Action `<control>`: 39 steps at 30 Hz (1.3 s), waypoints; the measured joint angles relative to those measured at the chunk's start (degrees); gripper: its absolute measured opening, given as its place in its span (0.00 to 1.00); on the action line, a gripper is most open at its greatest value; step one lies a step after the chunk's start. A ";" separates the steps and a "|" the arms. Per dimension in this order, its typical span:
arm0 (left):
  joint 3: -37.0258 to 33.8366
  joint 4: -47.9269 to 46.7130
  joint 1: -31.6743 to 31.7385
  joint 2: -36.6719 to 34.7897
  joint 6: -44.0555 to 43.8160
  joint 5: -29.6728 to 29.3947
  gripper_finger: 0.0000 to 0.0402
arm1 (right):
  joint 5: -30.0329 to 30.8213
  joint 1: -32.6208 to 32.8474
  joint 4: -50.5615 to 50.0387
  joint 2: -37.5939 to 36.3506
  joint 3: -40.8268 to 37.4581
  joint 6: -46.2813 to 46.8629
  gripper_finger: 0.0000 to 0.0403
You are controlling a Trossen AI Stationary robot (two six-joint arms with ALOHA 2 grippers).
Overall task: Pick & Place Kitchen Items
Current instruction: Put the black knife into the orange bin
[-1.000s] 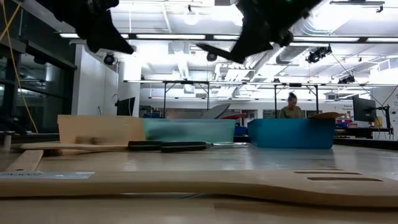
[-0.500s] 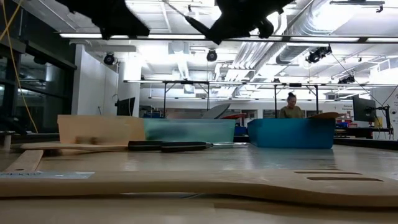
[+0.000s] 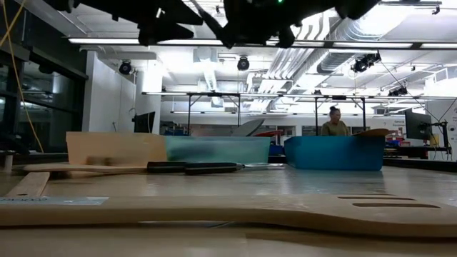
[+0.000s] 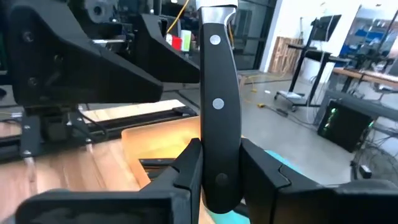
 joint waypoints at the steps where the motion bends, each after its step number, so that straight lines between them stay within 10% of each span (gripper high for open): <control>1: -0.02 0.62 0.23 0.36 -0.05 0.64 0.63 | 0.20 0.00 1.40 0.87 0.00 -0.32 0.18; 24: -0.02 6.77 0.22 1.47 -0.69 0.93 0.62 | -2.08 -0.33 20.12 9.87 0.00 -2.58 0.18; 39: 0.00 7.45 0.15 1.44 -1.19 1.28 0.20 | -7.53 -1.01 19.77 9.87 0.00 -1.82 0.18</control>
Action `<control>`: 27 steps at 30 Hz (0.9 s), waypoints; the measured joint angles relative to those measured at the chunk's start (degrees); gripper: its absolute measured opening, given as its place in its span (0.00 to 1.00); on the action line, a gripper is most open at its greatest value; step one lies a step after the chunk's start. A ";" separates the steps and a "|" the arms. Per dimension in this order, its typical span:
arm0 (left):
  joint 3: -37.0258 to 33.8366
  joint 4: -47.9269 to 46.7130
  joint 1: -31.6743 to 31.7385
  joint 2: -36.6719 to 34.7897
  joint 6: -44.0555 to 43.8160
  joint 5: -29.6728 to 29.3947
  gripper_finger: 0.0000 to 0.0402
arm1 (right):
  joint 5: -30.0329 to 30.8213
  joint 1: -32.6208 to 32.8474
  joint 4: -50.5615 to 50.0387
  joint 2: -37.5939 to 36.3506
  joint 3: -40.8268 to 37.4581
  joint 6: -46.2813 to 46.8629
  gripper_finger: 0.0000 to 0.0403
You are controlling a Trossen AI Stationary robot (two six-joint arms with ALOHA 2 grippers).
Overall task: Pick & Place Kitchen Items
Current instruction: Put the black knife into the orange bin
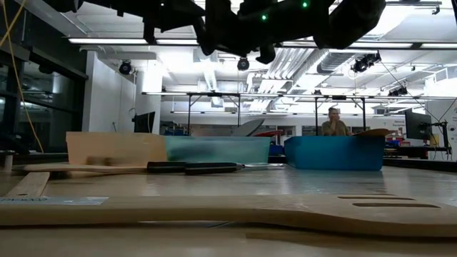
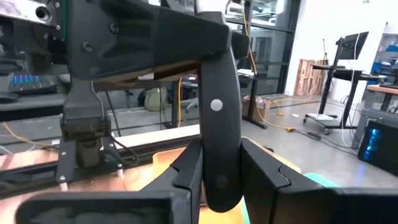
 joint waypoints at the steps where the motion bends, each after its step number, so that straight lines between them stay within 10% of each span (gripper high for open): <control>1: 0.00 -0.13 0.00 0.00 0.08 0.11 0.20 | 0.11 0.00 -0.13 0.00 0.00 0.03 0.18; 11: 0.00 -1.40 0.00 0.00 0.81 0.35 0.20 | -0.45 0.00 -1.25 0.00 0.00 0.08 0.18; 20: -0.11 -5.32 0.09 -0.12 3.30 -4.99 0.20 | 6.30 2.30 -2.55 -0.52 0.02 0.08 0.59; 27: -0.01 -11.86 0.07 -0.24 3.84 -13.39 0.20 | 14.80 4.33 -10.82 -3.52 0.02 -0.52 0.67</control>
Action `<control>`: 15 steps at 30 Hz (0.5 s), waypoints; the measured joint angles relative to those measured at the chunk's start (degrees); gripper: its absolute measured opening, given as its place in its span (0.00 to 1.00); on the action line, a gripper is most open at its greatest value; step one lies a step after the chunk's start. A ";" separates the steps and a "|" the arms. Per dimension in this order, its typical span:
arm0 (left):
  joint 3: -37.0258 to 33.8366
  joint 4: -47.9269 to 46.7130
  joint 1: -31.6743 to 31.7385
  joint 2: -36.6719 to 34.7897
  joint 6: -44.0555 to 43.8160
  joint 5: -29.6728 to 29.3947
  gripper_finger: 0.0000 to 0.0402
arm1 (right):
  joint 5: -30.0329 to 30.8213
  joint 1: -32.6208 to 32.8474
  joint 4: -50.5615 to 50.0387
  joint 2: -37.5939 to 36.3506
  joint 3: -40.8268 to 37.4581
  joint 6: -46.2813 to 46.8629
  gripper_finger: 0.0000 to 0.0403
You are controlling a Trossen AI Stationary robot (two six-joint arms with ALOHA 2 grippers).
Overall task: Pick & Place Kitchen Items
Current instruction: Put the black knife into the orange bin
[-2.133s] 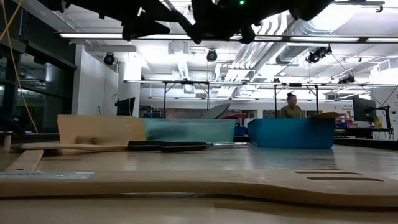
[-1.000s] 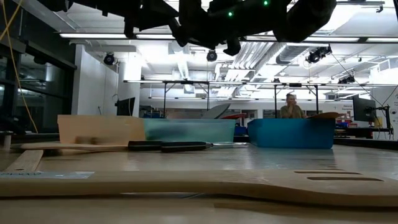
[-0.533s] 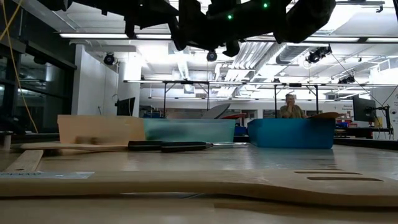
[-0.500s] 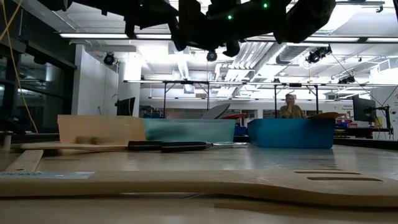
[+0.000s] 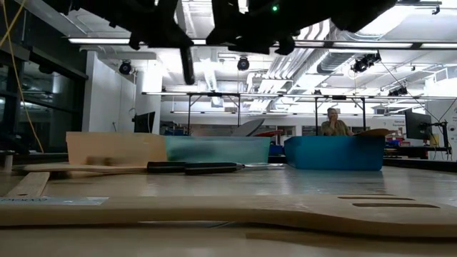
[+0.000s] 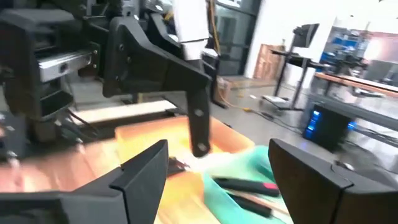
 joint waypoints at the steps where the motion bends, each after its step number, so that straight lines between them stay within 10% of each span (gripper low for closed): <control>1: 0.32 -1.85 0.14 0.00 0.00 -1.54 0.20 | 1.20 0.28 -1.33 -0.43 0.00 0.18 0.67; 8: 4.92 -22.28 6.23 -0.04 -8.22 -2.97 0.20 | 4.04 0.43 -10.79 -3.60 0.00 6.34 0.66; 15: 8.53 -43.97 17.45 -0.07 -19.15 8.66 0.20 | 2.54 -0.31 -16.13 -4.28 0.00 11.31 0.65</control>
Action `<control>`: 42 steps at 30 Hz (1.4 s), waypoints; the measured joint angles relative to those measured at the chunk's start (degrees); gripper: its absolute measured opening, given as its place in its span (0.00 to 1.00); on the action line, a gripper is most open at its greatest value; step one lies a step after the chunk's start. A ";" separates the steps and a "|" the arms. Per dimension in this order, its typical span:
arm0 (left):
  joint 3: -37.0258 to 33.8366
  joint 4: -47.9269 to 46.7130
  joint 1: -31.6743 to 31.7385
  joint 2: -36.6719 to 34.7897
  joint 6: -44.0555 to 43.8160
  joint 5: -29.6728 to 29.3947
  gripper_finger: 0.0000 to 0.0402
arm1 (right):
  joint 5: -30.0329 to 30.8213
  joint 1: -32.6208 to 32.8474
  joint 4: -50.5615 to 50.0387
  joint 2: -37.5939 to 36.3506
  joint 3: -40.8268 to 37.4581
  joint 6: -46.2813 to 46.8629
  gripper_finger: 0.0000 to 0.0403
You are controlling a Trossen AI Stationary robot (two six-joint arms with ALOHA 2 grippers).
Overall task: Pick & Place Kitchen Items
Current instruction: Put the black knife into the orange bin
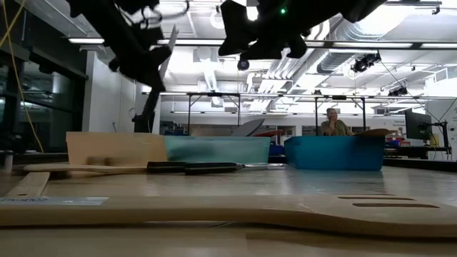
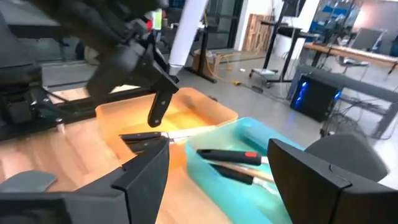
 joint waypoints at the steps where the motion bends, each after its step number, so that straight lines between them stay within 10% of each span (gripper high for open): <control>1: 0.17 -2.09 1.85 0.00 -0.57 2.22 0.20 | -0.44 -0.17 -0.46 0.00 0.00 0.72 0.65; 13: 0.22 -11.08 17.61 2.08 2.46 20.08 0.20 | -8.74 -2.53 -6.72 0.00 0.00 8.75 0.65; 42: 7.86 -23.66 19.72 23.88 5.96 17.65 0.20 | -17.73 -4.52 -13.79 0.00 0.00 14.02 0.65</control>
